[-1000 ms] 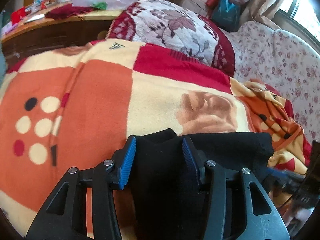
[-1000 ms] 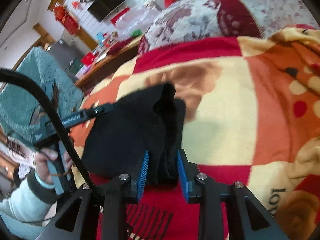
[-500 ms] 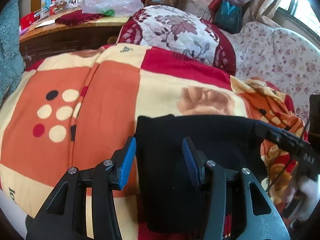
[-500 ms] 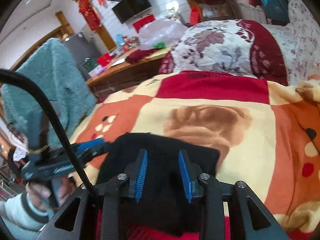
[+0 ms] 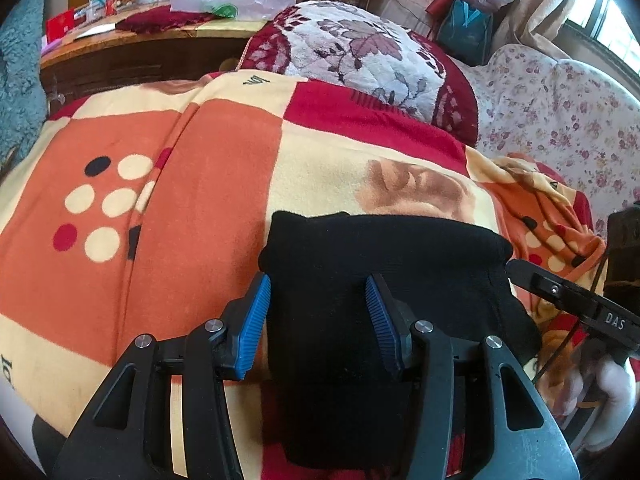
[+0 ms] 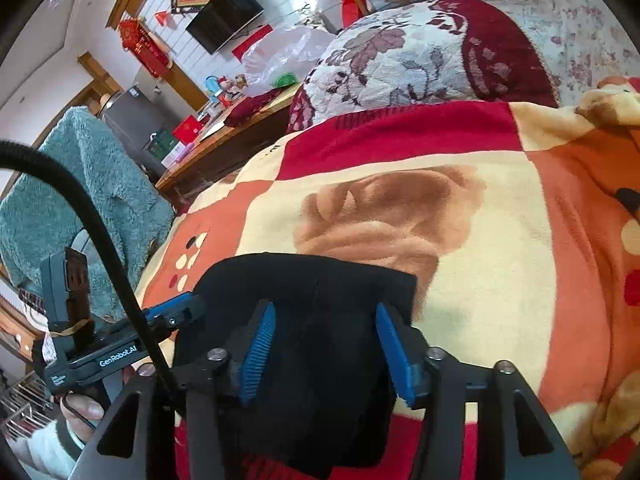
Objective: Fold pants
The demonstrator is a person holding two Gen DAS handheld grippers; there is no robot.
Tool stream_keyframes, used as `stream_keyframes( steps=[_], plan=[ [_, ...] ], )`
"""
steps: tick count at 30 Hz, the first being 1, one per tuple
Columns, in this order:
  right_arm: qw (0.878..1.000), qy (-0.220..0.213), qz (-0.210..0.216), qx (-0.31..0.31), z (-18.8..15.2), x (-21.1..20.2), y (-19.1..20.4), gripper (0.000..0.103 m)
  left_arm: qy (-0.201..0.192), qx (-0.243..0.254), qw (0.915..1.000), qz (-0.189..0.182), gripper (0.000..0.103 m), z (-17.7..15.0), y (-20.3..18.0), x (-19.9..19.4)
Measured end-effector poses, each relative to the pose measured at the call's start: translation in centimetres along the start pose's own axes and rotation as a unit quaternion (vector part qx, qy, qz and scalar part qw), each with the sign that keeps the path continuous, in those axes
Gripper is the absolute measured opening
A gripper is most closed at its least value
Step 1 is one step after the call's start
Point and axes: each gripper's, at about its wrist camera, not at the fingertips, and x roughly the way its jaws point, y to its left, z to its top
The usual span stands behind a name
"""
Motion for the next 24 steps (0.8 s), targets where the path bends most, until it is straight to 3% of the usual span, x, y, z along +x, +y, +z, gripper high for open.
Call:
stream_keyframes(
  steps=[3,10,16,18,24],
  plan=[
    [1.000,-0.002,-0.003,0.002,-0.5,-1.2,-0.1,0.066,0.000,0.003,1.0000,0.004,0.050,-0.1,-0.1,-0.6],
    [1.000,0.015,-0.001,0.014,-2.0,-1.9,-1.7,0.066,0.000,-0.017,0.9998,-0.006,0.057,-1.3,1.0,-2.1],
    [0.997,0.035,0.053,0.047,-2.9,0.1,-3.1,0.068,0.007,-0.045,0.9987,-0.022,0.067,-2.5,2.6,-1.9],
    [0.995,0.047,0.060,0.056,-3.0,1.2,-3.4,0.075,0.016,-0.059,0.9976,-0.033,0.067,-2.6,3.0,-1.4],
    [0.993,0.051,0.094,0.059,-2.7,2.5,-3.1,0.076,0.015,-0.064,0.9969,-0.044,0.067,-2.9,2.7,-1.0]
  ],
)
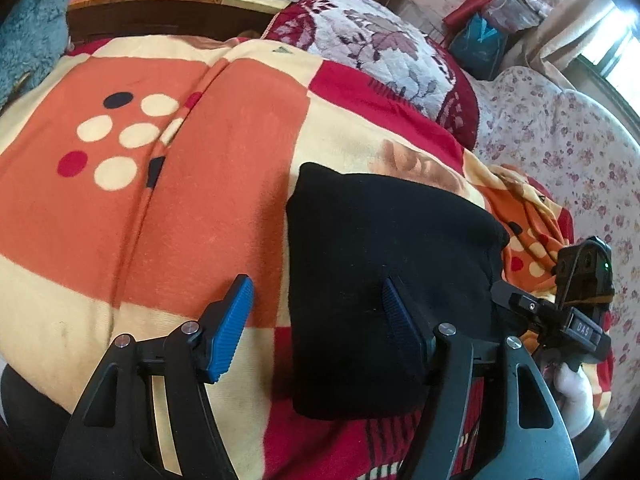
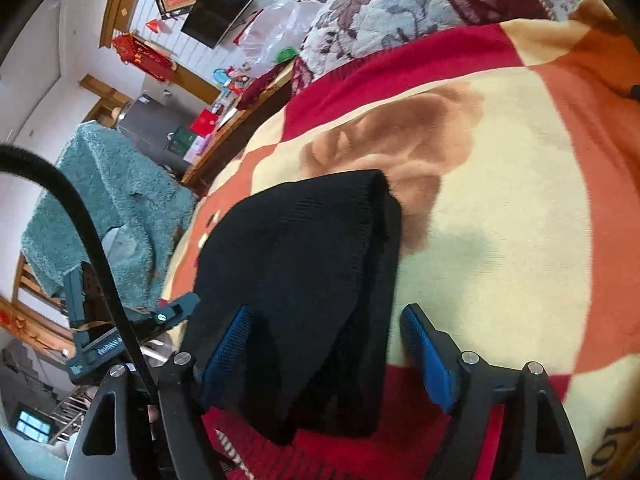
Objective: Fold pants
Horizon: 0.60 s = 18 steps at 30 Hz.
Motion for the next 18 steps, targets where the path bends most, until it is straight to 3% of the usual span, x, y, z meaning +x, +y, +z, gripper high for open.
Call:
stream_keyframes(
  steps=[2,4,7,8,11,18],
  plan=[
    [1.000,0.002,0.017,0.008,0.0,0.4,0.0,0.076,0.007,-0.002,0.9999,-0.007,0.069,0.0,-0.1,0.5],
    [1.000,-0.005,0.022,0.012,-0.1,0.6,-0.1,0.076,0.017,-0.012,0.9995,-0.023,0.078,0.0,-0.1,1.3],
    [1.000,-0.017,0.024,0.010,-0.5,0.5,0.0,0.068,0.014,-0.002,0.9994,-0.030,0.077,-0.2,-0.8,1.6],
    [0.999,-0.022,0.023,0.009,-0.6,0.3,0.0,0.063,0.017,0.006,0.9992,-0.036,0.065,-0.2,-1.1,1.6],
    [0.999,-0.033,0.027,0.004,-0.5,-0.6,0.5,0.051,0.004,0.044,0.9987,-0.026,0.052,-0.1,-2.9,0.8],
    [0.996,-0.079,0.039,-0.009,2.1,-3.9,2.1,0.049,-0.032,0.076,0.9952,-0.054,0.049,4.0,-6.2,-0.8]
  ],
)
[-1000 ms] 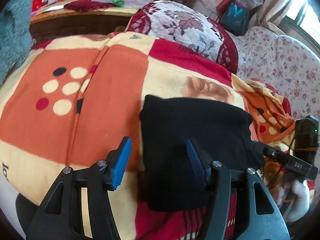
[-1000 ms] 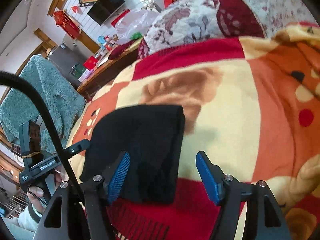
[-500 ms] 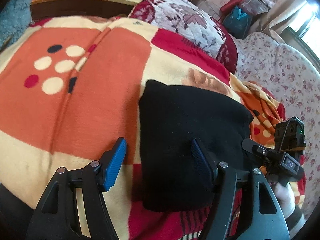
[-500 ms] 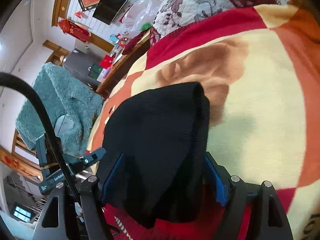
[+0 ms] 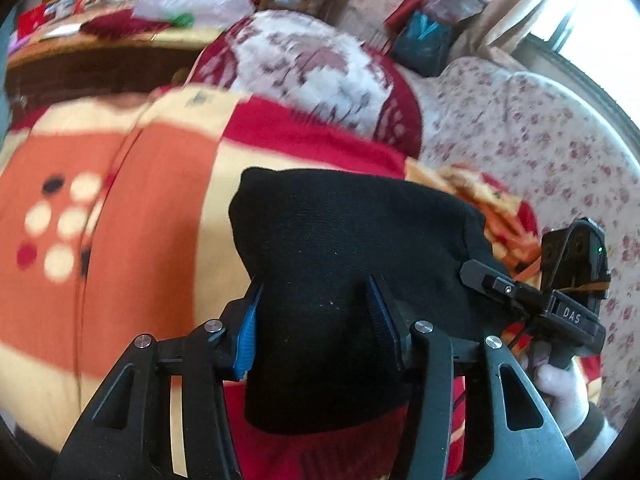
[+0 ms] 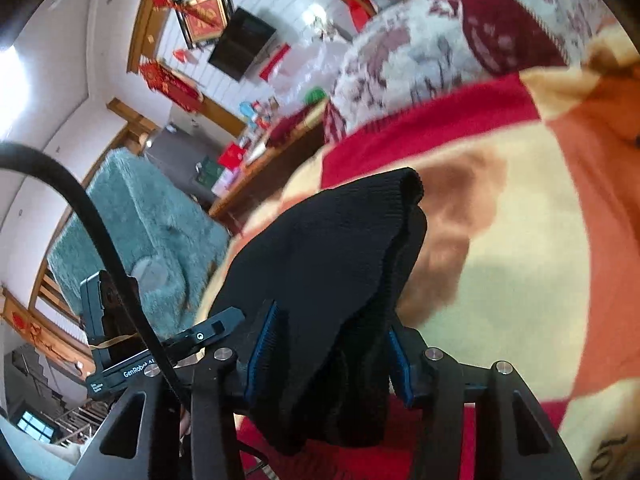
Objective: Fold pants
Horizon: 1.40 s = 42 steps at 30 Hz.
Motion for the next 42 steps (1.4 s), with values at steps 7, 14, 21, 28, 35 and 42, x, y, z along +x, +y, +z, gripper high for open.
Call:
stream_keyframes(
  steps=[7,14,21,28,35,42],
  plan=[
    [0.999,-0.030,-0.037,-0.002,3.7,-1.8,-1.1,0.049,-0.011,0.044,0.9989,0.011,0.049,3.6,-3.0,2.9],
    [0.994,0.015,-0.109,0.020,3.4,1.4,-5.8,0.056,0.025,0.062,0.9954,0.069,0.050,1.1,-2.9,7.5],
    [0.989,-0.002,-0.142,0.047,2.9,-0.5,-7.3,0.068,0.045,-0.003,0.9980,0.044,0.061,0.5,-0.5,8.0],
    [0.982,-0.053,-0.180,0.005,2.9,-4.8,-3.3,0.068,0.035,0.017,0.9958,0.083,0.060,-0.3,-1.7,5.0],
    [0.977,-0.070,-0.198,-0.044,2.3,-5.5,1.1,0.073,0.002,0.030,0.9939,0.106,0.060,-0.5,-3.3,2.3],
    [0.972,-0.065,-0.217,-0.066,1.6,-4.4,3.5,0.075,-0.027,0.035,0.9930,0.110,0.060,-0.3,-5.0,0.1]
  ],
)
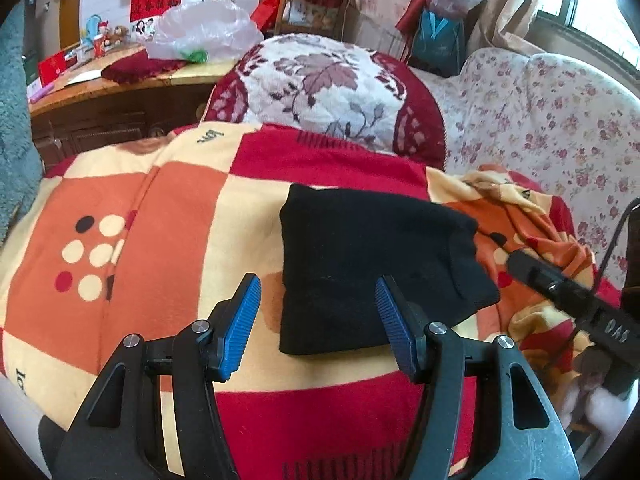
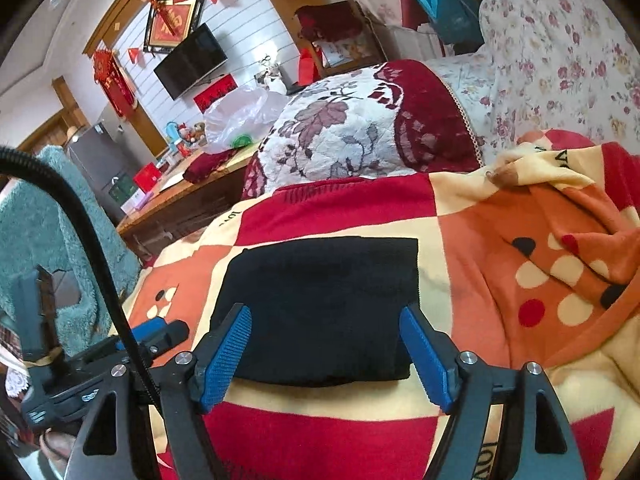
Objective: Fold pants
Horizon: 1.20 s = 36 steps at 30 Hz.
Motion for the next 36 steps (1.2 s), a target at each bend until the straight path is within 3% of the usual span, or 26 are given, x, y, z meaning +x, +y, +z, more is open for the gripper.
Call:
stream_keyframes(
  steps=[6,25,36],
  plan=[
    [1.000,-0.003,-0.021,-0.014,-0.4,-0.2,1.1,0.082,-0.018,0.001,0.9998,0.009,0.060,0.0,-0.9,-1.1],
    [1.000,-0.011,-0.020,-0.011,-0.9,-1.2,1.2,0.083,-0.036,0.047,0.9965,0.059,0.060,-0.9,-4.6,-2.1],
    [1.000,-0.015,-0.013,-0.014,-1.2,-1.8,1.5,0.083,-0.043,0.047,0.9950,0.077,0.060,-1.2,-5.2,-2.8]
  ],
)
